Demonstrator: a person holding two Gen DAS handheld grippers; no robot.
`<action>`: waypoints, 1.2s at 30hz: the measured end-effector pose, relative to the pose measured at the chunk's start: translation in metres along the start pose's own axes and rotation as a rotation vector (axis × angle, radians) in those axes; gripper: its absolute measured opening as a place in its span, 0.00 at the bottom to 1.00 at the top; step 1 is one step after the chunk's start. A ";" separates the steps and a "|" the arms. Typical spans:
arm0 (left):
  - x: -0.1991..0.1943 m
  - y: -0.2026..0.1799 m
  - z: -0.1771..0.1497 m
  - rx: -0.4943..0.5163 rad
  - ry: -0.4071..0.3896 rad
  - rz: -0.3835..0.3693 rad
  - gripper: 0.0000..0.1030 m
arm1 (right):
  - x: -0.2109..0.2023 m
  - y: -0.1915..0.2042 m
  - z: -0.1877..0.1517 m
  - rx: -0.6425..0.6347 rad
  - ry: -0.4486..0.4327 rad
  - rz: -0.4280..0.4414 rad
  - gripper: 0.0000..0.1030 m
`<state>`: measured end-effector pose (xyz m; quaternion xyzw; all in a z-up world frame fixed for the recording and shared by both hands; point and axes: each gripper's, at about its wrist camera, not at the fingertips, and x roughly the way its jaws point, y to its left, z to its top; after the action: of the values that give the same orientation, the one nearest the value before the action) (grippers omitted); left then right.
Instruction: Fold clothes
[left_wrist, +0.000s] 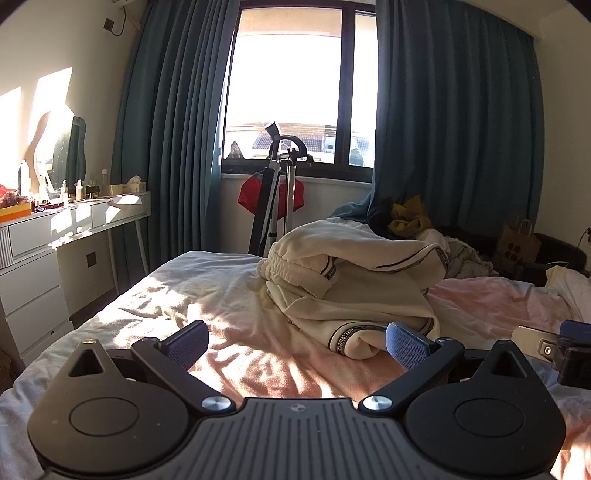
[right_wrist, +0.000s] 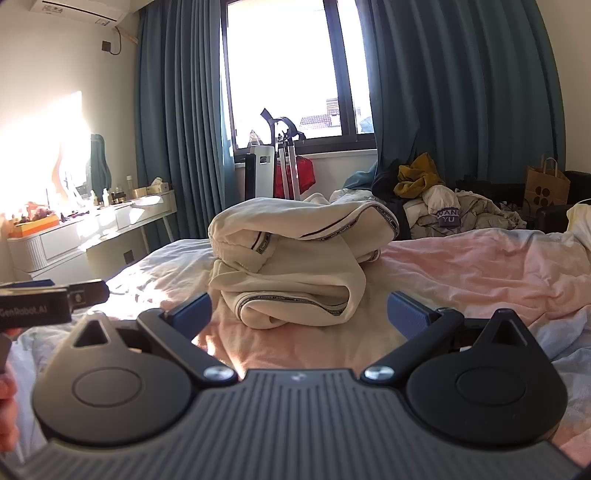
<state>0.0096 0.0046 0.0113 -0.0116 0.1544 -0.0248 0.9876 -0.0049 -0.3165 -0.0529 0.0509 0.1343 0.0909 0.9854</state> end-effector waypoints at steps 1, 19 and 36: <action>0.003 0.001 0.007 0.005 0.004 0.010 1.00 | 0.000 -0.001 -0.001 0.005 0.002 0.001 1.00; 0.100 0.073 0.022 -0.126 0.141 0.088 1.00 | 0.164 0.031 0.042 0.246 0.107 0.246 0.99; 0.158 0.129 -0.026 -0.350 0.256 0.026 1.00 | 0.384 0.080 0.063 0.539 0.241 0.125 0.44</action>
<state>0.1579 0.1243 -0.0654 -0.1777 0.2808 0.0136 0.9431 0.3632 -0.1686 -0.0808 0.3075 0.2661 0.1181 0.9059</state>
